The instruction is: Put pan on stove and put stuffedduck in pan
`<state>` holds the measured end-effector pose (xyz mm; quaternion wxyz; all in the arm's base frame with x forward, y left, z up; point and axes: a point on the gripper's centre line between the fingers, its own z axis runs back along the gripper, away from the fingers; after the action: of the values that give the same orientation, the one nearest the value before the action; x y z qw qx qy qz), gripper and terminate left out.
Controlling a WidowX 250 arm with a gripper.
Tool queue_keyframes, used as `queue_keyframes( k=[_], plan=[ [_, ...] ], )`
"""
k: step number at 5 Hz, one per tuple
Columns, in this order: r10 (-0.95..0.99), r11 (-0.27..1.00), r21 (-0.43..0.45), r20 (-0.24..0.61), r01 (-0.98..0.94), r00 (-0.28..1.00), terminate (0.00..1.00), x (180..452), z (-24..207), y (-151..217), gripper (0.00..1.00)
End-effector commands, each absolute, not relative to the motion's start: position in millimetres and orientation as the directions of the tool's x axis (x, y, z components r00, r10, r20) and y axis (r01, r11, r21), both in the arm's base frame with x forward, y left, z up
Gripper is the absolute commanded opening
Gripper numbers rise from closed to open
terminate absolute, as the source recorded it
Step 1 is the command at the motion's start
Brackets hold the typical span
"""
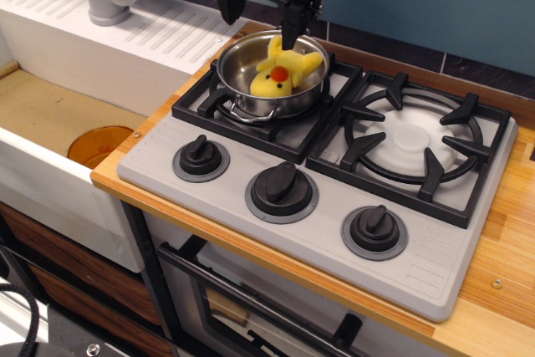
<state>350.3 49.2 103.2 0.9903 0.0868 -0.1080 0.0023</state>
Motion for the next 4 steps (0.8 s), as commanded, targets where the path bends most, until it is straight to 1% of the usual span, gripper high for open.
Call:
queue_keyframes(
  k=[1,4],
  plan=[
    [0.003,0.980,0.191,0.257,-0.054,0.966,0.00,355.3,137.0,37.6,1.00],
    [0.031,0.982,0.176,0.239,-0.074,0.971,0.00,351.9,141.8,29.7,1.00]
  ],
)
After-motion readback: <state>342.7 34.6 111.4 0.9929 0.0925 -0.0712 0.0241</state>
